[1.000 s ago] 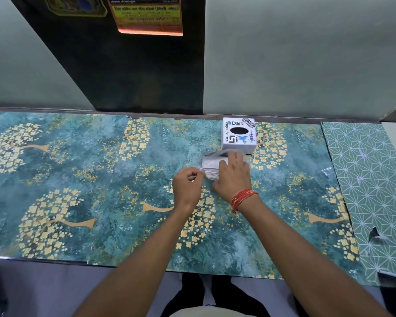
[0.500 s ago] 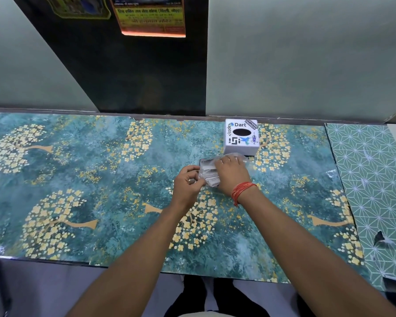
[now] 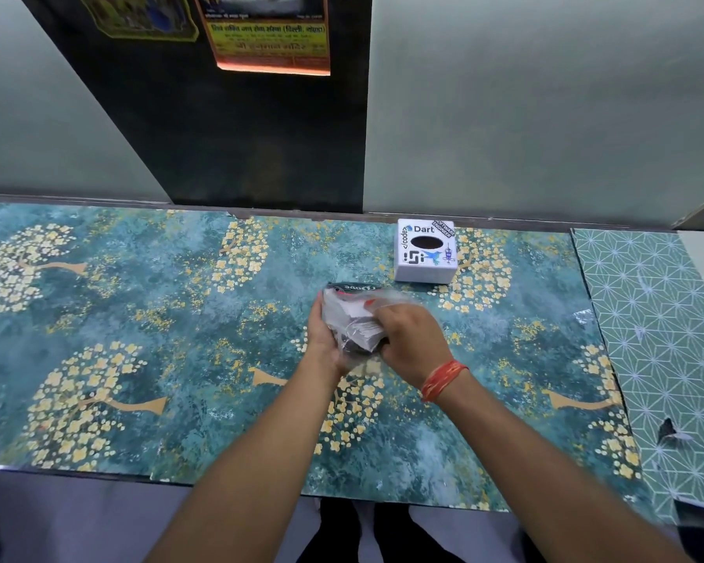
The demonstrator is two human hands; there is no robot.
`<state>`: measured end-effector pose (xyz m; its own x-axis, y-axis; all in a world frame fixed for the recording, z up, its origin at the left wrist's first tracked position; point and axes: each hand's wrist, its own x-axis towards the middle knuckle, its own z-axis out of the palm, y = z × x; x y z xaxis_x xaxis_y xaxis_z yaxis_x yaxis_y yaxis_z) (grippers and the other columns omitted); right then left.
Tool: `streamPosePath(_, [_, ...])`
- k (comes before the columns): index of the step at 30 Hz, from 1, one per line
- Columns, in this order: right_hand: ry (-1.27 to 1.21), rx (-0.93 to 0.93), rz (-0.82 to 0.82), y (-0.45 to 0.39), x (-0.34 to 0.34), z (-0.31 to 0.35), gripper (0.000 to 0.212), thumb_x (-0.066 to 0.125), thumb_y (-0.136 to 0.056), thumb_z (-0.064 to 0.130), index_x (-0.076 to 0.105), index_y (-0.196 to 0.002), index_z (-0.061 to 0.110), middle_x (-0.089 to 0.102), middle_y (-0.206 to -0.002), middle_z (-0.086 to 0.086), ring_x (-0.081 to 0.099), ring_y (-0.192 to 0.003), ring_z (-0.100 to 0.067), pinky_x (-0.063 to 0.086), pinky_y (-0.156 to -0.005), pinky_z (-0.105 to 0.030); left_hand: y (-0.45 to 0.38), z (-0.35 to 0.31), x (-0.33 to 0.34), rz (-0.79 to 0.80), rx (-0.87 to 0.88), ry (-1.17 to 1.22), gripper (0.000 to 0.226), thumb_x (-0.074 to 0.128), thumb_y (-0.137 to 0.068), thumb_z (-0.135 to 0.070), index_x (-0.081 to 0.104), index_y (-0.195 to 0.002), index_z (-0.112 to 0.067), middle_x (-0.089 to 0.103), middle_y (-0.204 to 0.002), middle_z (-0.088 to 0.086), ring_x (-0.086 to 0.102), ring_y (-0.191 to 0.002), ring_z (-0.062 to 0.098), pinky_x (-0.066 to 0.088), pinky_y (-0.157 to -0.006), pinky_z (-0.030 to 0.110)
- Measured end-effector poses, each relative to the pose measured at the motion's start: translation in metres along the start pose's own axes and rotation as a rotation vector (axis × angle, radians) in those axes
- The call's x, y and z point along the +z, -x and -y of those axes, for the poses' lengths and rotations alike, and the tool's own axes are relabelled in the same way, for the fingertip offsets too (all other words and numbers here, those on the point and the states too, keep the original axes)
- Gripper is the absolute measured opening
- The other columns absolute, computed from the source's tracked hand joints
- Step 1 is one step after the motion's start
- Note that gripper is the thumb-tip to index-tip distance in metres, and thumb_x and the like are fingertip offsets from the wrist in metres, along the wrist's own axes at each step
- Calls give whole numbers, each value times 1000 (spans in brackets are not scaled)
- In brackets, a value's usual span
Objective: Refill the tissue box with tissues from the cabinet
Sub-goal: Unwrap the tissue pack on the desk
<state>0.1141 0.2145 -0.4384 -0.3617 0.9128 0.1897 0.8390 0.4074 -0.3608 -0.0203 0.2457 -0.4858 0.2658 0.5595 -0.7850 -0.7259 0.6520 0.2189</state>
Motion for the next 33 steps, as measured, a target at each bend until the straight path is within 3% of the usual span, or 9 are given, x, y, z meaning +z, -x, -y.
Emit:
streamPosePath(5, [-47,-57,-86,19,-5,-1,38,72,-70,8,67,-107,8,73,-103,-10,67,-95,-28,53,-85,-38,-12,-10,-1,59,70,11,66,46,-89,-61,64,-116,-4,72,-96,24,72,-79,37,61,-74,43])
streamPosePath(8, [-73,-63,-164,27,-9,-3,35,72,-75,17,66,-108,7,71,-106,-9,66,-99,-27,51,-87,-39,-17,-11,-3,66,49,25,73,51,-87,-62,60,-129,-3,65,-125,28,64,-108,43,51,-97,52])
streamPosePath(10, [-69,-63,-191,30,-10,-5,34,72,-78,19,66,-108,6,71,-107,-10,65,-100,-28,51,-87,-41,-21,-11,-4,54,54,45,71,51,-88,-60,59,-132,-5,65,-126,26,59,-117,43,44,-106,54])
streamPosePath(14, [-102,-65,-300,39,-13,-9,32,72,-77,20,69,-104,3,71,-105,-11,65,-98,-28,49,-85,-41,-28,-20,-4,-59,130,96,60,44,-95,-53,55,-135,-10,69,-114,21,60,-107,38,51,-85,49])
streamPosePath(19, [-163,6,-446,49,-9,-15,34,77,-71,16,67,-100,1,70,-102,-12,63,-94,-27,47,-83,-40,-38,-44,-27,-194,147,251,61,59,-87,-48,50,-133,-9,60,-124,23,60,-111,42,49,-96,61])
streamPosePath(23, [-176,28,-362,51,13,-24,34,72,-73,15,65,-105,3,68,-105,-11,62,-97,-28,46,-84,-41,-42,-56,-36,-248,226,275,59,56,-89,-48,48,-135,-12,59,-127,18,59,-112,39,54,-83,62])
streamPosePath(27, [-151,50,-240,51,34,-34,37,75,-73,17,64,-106,6,69,-104,-9,60,-98,-25,46,-85,-42,-36,-59,-36,-305,299,161,78,56,-81,-67,47,-140,-16,55,-135,20,57,-117,41,47,-96,66])
streamPosePath(30, [-128,53,-191,53,45,-37,37,79,-72,20,64,-105,7,68,-102,-8,60,-96,-26,45,-85,-40,-25,-54,-26,-428,388,-124,98,63,-70,-75,33,-149,-26,34,-154,19,46,-130,46,46,-97,67])
streamPosePath(33, [-119,67,-169,53,51,-37,40,80,-70,18,64,-105,8,68,-103,-8,62,-96,-28,46,-86,-40,-25,-49,-22,-537,438,-375,84,78,-76,-47,35,-143,-19,42,-145,20,55,-119,39,57,-88,54])
